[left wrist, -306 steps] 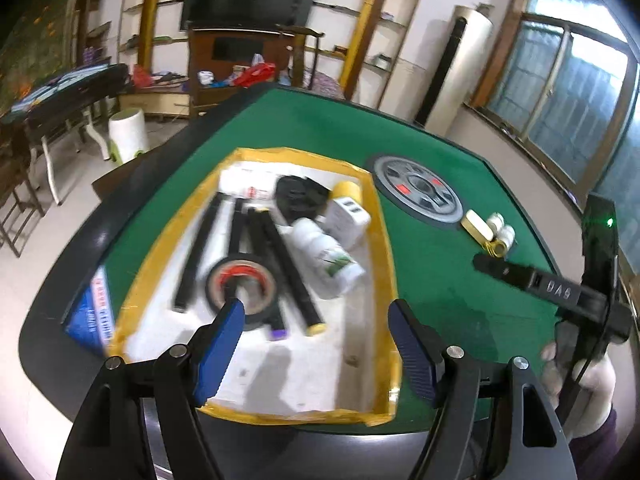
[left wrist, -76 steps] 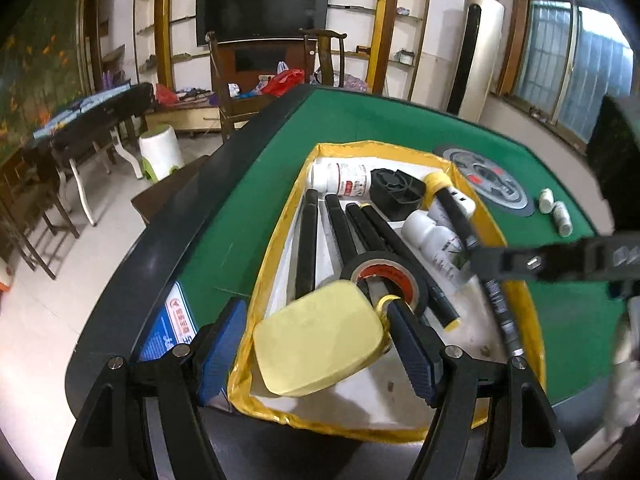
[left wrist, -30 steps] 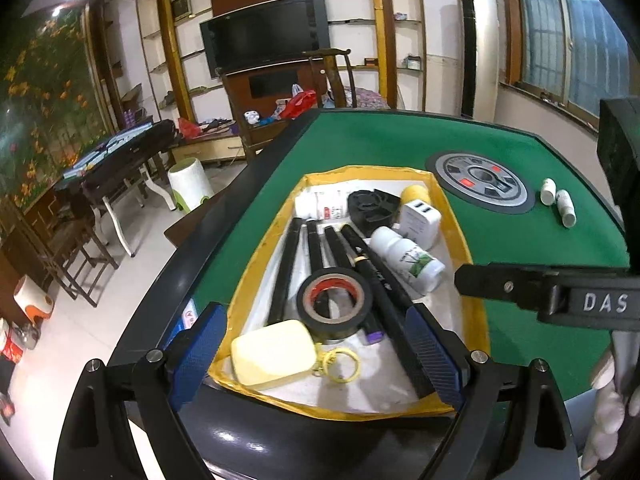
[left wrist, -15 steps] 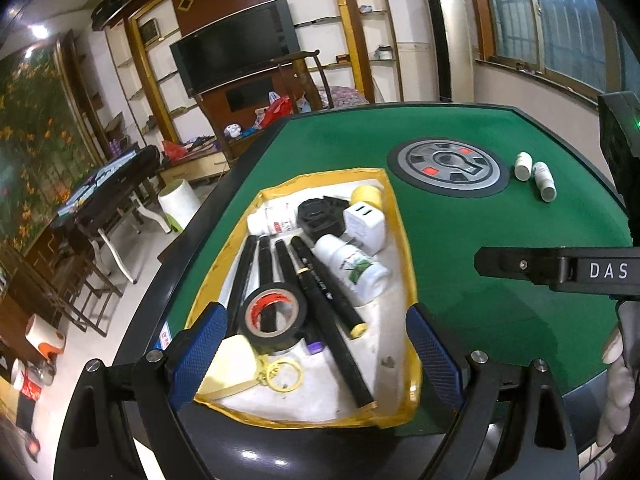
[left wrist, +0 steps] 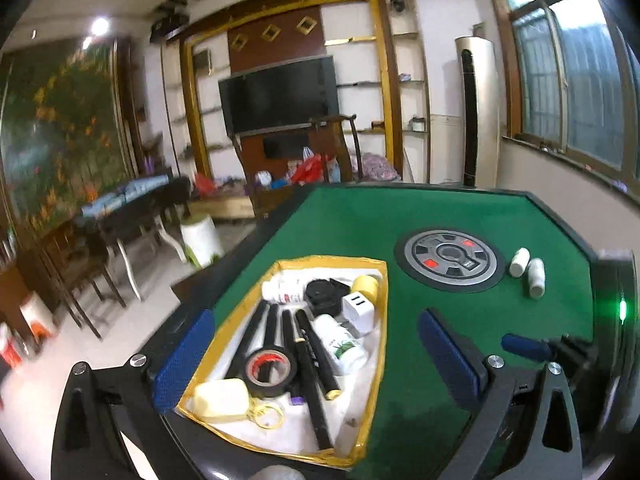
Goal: Organize rigid objects
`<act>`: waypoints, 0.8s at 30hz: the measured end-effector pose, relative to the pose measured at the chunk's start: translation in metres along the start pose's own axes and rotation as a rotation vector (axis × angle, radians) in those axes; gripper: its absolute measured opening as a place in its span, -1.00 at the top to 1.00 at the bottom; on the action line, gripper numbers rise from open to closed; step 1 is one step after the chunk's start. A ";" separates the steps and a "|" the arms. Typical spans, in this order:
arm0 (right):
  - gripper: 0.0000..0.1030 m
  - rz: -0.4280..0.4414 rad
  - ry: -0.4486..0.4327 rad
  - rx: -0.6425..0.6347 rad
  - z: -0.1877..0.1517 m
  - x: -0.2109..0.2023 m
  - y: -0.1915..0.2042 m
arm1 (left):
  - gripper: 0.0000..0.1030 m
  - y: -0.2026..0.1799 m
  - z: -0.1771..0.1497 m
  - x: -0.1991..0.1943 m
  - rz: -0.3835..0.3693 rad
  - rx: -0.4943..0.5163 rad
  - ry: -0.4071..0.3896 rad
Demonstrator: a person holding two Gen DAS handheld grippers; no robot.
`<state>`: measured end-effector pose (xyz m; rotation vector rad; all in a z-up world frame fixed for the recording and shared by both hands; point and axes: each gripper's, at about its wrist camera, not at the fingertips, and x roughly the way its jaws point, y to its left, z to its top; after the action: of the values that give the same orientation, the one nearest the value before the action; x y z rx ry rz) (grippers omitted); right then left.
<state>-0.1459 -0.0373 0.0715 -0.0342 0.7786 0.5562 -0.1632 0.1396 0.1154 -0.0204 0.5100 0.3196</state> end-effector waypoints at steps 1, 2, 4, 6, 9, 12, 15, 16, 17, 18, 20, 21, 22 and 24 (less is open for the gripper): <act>-0.37 -0.014 -0.014 -0.016 0.000 -0.002 0.005 | -1.00 0.003 0.002 0.005 -0.023 -0.022 0.019; -0.37 -0.024 -0.024 -0.026 0.000 -0.003 0.009 | -1.00 0.007 0.003 0.009 -0.032 -0.044 0.036; -0.45 -0.043 -0.040 -0.047 0.000 -0.005 0.015 | -1.00 0.015 0.002 0.012 -0.037 -0.083 0.052; -0.54 -0.067 -0.045 -0.065 0.000 -0.004 0.020 | -1.00 0.021 0.000 0.014 -0.005 -0.098 0.049; -0.55 -0.100 -0.046 -0.092 -0.001 -0.002 0.026 | -1.00 0.032 -0.004 0.015 0.045 -0.112 0.043; -0.56 -0.110 -0.035 -0.091 -0.002 0.002 0.030 | -1.00 0.043 -0.007 0.018 0.068 -0.131 0.053; -0.56 -0.115 -0.026 -0.095 -0.002 0.005 0.036 | -1.00 0.051 -0.011 0.024 0.089 -0.136 0.065; -0.57 -0.119 -0.026 -0.100 -0.002 0.006 0.039 | -1.00 0.053 -0.013 0.026 0.091 -0.137 0.071; -0.57 -0.122 -0.027 -0.106 -0.002 0.006 0.041 | -1.00 0.055 -0.014 0.027 0.091 -0.141 0.076; -0.57 -0.126 -0.030 -0.113 -0.002 0.006 0.044 | -1.00 0.056 -0.015 0.028 0.094 -0.145 0.081; -0.57 -0.138 -0.035 -0.129 -0.002 0.006 0.050 | -1.00 0.059 -0.018 0.031 0.090 -0.148 0.093; -0.57 -0.144 -0.038 -0.137 -0.001 0.006 0.053 | -1.00 0.060 -0.019 0.032 0.089 -0.150 0.096; -0.57 -0.151 -0.040 -0.146 -0.001 0.006 0.056 | -1.00 0.061 -0.020 0.033 0.090 -0.151 0.099; -0.58 -0.166 -0.042 -0.164 0.000 0.007 0.062 | -1.00 0.064 -0.022 0.035 0.088 -0.156 0.108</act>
<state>-0.1718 0.0187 0.0769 -0.2355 0.6810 0.4606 -0.1648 0.2088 0.0828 -0.1676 0.5933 0.4459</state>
